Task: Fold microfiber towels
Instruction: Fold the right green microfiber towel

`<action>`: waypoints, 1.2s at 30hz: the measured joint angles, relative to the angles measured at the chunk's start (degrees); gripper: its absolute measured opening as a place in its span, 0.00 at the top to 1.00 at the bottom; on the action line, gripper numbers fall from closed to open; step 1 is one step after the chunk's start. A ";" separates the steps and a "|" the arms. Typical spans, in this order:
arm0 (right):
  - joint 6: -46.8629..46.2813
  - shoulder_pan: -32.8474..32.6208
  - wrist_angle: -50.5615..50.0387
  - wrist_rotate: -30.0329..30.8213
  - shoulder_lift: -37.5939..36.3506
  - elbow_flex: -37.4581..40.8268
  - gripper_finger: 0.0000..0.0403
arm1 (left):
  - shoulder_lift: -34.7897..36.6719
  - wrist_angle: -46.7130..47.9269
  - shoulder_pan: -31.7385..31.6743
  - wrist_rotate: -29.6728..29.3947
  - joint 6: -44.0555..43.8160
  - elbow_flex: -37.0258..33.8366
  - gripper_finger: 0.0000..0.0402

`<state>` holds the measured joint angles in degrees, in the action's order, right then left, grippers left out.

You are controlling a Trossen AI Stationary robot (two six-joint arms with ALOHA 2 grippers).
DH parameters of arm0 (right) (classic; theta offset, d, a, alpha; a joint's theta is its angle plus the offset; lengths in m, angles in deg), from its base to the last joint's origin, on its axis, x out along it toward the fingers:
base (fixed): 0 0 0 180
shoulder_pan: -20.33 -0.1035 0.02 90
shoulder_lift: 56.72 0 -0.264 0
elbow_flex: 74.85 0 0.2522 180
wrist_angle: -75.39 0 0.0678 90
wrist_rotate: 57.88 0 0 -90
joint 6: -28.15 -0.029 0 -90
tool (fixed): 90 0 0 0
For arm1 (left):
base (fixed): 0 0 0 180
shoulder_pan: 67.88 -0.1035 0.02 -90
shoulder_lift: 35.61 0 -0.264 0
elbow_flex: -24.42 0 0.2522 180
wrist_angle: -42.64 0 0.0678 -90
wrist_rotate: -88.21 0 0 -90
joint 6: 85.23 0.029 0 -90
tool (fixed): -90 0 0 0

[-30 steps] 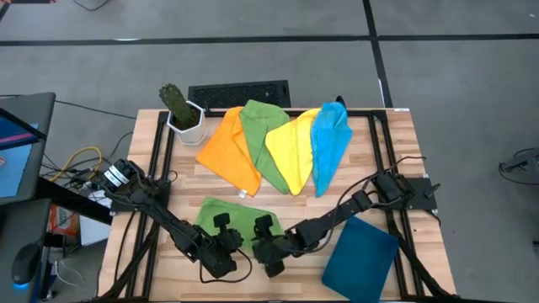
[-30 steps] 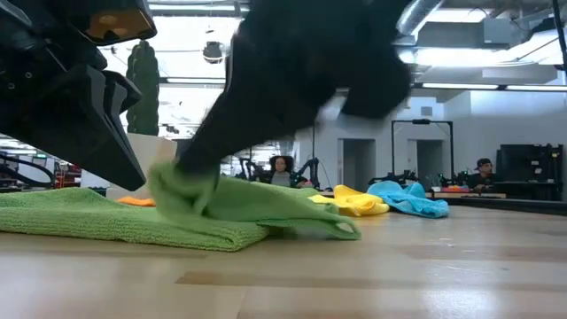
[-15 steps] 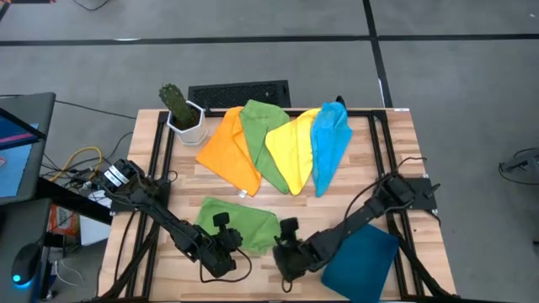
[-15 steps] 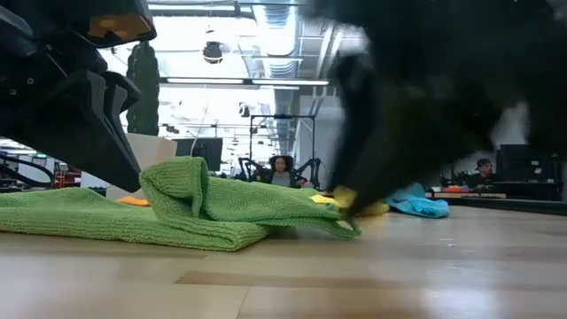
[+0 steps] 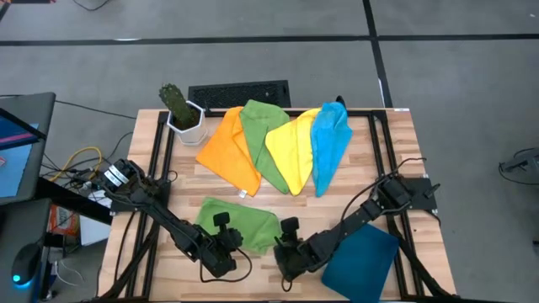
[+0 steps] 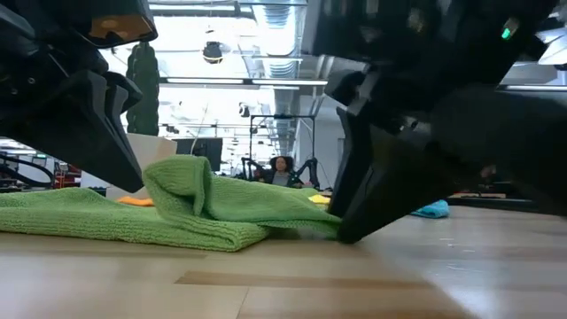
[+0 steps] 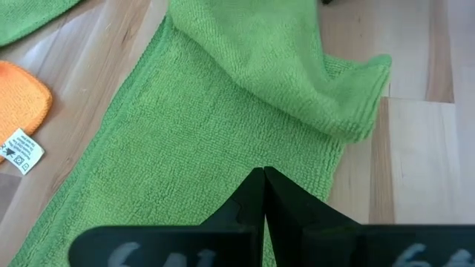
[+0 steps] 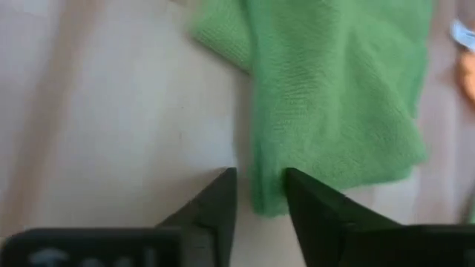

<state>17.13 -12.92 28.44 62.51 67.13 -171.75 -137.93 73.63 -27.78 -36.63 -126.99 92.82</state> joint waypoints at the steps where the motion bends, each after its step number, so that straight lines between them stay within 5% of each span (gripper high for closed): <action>1: 0.59 0.10 -0.64 0.57 0.00 -0.08 0.74 | 0.00 0.00 0.00 0.03 0.00 0.00 1.00; 7: 3.50 0.61 -1.11 1.05 -0.09 -0.90 0.97 | 0.00 -0.07 0.00 0.01 0.00 0.00 1.00; 20: 15.79 3.33 -3.25 1.47 -0.11 -8.29 0.98 | 0.00 -0.14 0.00 -0.06 0.26 0.00 1.00; 36: 26.70 13.72 5.08 -3.80 -0.18 -9.49 0.75 | 0.22 2.14 -0.01 1.75 0.07 0.00 1.00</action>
<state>43.83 0.80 33.53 58.71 66.95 -181.23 -137.71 75.77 -27.79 -34.88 -126.92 92.82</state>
